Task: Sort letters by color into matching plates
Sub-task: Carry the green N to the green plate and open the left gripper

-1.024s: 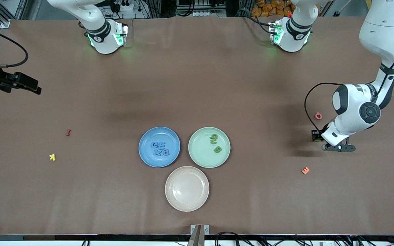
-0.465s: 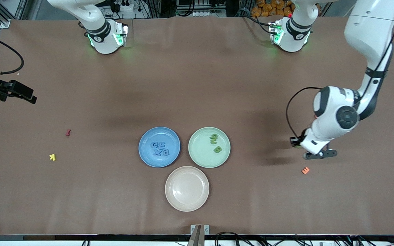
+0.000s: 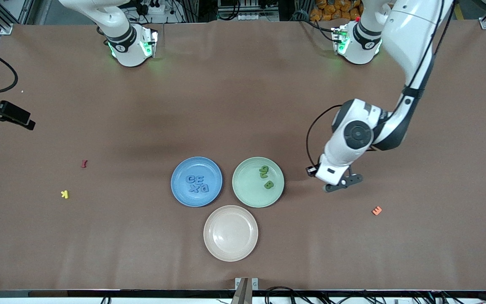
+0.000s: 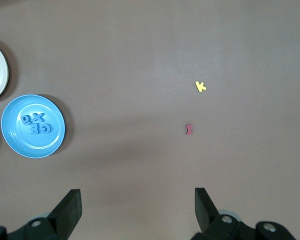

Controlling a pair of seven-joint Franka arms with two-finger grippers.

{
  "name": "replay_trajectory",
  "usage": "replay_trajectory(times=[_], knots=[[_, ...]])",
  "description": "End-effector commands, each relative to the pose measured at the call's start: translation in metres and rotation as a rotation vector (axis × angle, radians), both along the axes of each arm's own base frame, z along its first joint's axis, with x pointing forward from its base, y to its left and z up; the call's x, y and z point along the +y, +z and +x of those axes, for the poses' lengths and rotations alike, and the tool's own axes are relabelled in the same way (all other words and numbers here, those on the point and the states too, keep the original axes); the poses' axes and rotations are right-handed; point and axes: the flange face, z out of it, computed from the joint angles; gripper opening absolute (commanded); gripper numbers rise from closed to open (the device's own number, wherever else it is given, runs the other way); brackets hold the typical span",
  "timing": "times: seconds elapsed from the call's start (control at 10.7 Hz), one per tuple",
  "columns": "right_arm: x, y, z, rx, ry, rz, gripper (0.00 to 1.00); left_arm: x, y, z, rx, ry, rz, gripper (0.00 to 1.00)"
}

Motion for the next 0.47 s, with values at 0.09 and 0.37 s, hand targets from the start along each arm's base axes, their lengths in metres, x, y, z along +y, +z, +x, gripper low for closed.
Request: replay_trajectory(times=[0.09, 0.37], knots=[[0.003, 0.006, -0.002, -0.012, 0.008, -0.006, 1.0, -0.072, -0.005, 0.008, -0.006, 0.166, -0.041, 0.0], [0.008, 0.006, -0.002, -0.018, 0.018, -0.01, 1.0, -0.126, 0.007, -0.002, -0.02, 0.23, -0.099, 0.0]])
